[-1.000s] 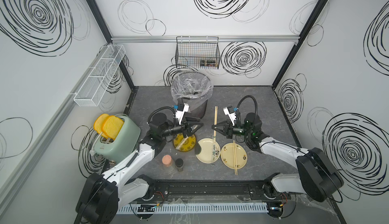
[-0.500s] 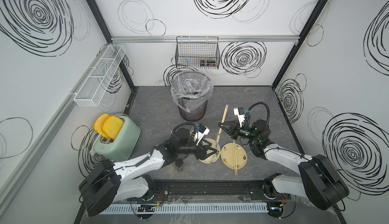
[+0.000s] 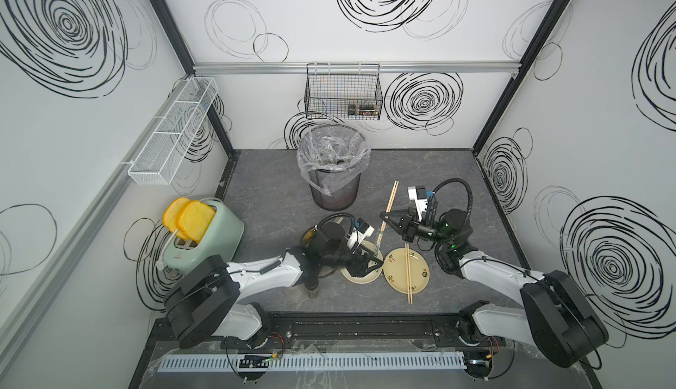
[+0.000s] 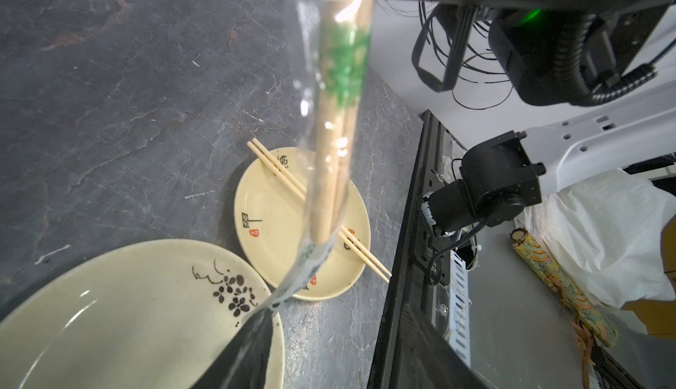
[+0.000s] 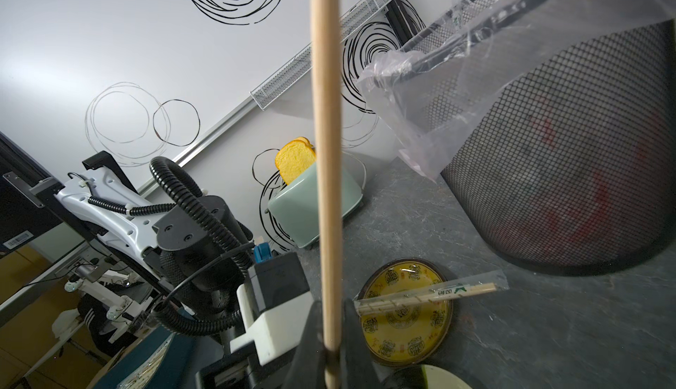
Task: Remove the packaging of disposable chopsticks
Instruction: Remove the packet bag from the disposable chopsticks.
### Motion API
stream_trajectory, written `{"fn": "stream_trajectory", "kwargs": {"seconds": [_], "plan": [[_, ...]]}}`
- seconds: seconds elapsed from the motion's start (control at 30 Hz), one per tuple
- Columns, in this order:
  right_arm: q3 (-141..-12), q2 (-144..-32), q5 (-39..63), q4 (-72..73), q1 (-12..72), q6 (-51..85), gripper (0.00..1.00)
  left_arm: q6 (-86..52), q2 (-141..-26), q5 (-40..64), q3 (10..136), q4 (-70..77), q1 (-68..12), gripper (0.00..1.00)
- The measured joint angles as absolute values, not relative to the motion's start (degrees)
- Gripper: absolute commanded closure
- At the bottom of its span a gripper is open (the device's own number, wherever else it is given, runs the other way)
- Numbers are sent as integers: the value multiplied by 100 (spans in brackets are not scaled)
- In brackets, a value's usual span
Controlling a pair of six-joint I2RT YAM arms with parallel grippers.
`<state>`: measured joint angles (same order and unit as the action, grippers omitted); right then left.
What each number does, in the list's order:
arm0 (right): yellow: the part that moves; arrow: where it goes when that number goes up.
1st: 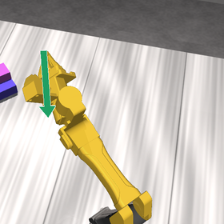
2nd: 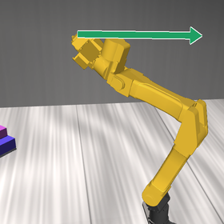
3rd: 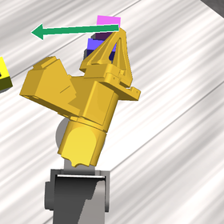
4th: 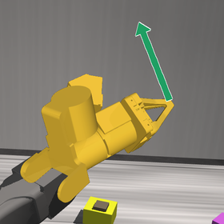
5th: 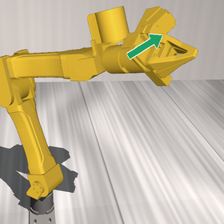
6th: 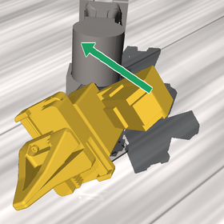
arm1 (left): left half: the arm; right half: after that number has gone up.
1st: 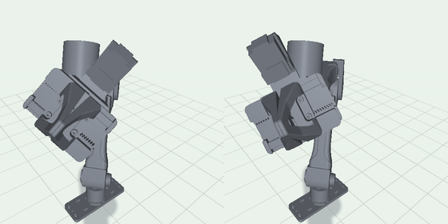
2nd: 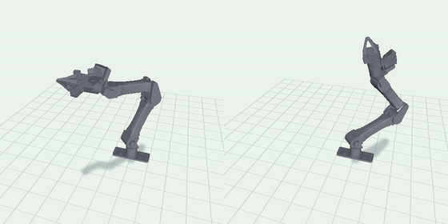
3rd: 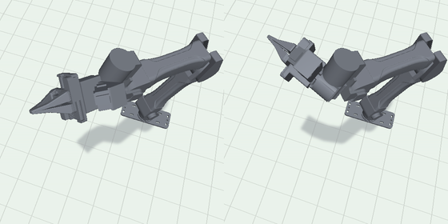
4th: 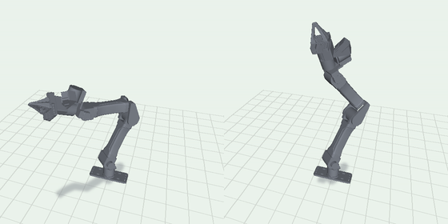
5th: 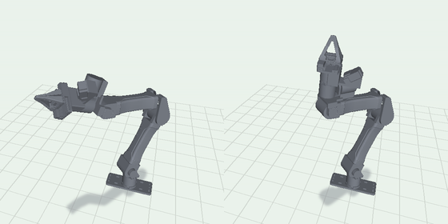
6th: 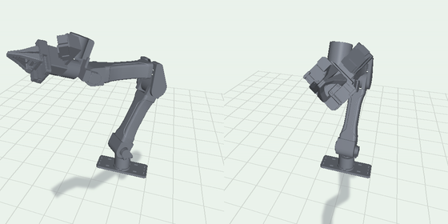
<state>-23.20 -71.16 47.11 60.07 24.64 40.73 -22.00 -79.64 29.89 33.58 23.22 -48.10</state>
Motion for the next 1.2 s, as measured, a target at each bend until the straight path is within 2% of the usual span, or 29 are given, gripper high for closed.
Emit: {"fn": "stream_trajectory", "kwargs": {"seconds": [0.27, 0.47, 0.7, 0.8, 0.93, 1.07, 1.2], "plan": [[-2318, -7116, 4711, 6014, 2464, 4077, 100, -2112, -8108, 2880, 3439, 2364, -4724, 54], [-2320, -7124, 4718, 6062, 2464, 4101, 100, -2018, -8108, 2790, 3479, 2322, -4613, 44], [-2320, -7124, 4720, 6095, 2471, 4104, 100, -1946, -8112, 2751, 3618, 2252, -4595, 41], [-2320, -7129, 4720, 6099, 2477, 4106, 100, -1920, -8121, 2724, 3706, 2209, -4595, 47], [-2320, -7140, 4737, 6108, 2495, 4110, 100, -1848, -8162, 2720, 3815, 2178, -4595, 64], [-2320, -7140, 4735, 6112, 2502, 4106, 100, -1811, -8176, 2727, 3822, 2134, -4595, 78], [-2320, -7140, 4735, 6112, 2502, 4106, 100, -1789, -8176, 2724, 3822, 2084, -4595, 81]]}}
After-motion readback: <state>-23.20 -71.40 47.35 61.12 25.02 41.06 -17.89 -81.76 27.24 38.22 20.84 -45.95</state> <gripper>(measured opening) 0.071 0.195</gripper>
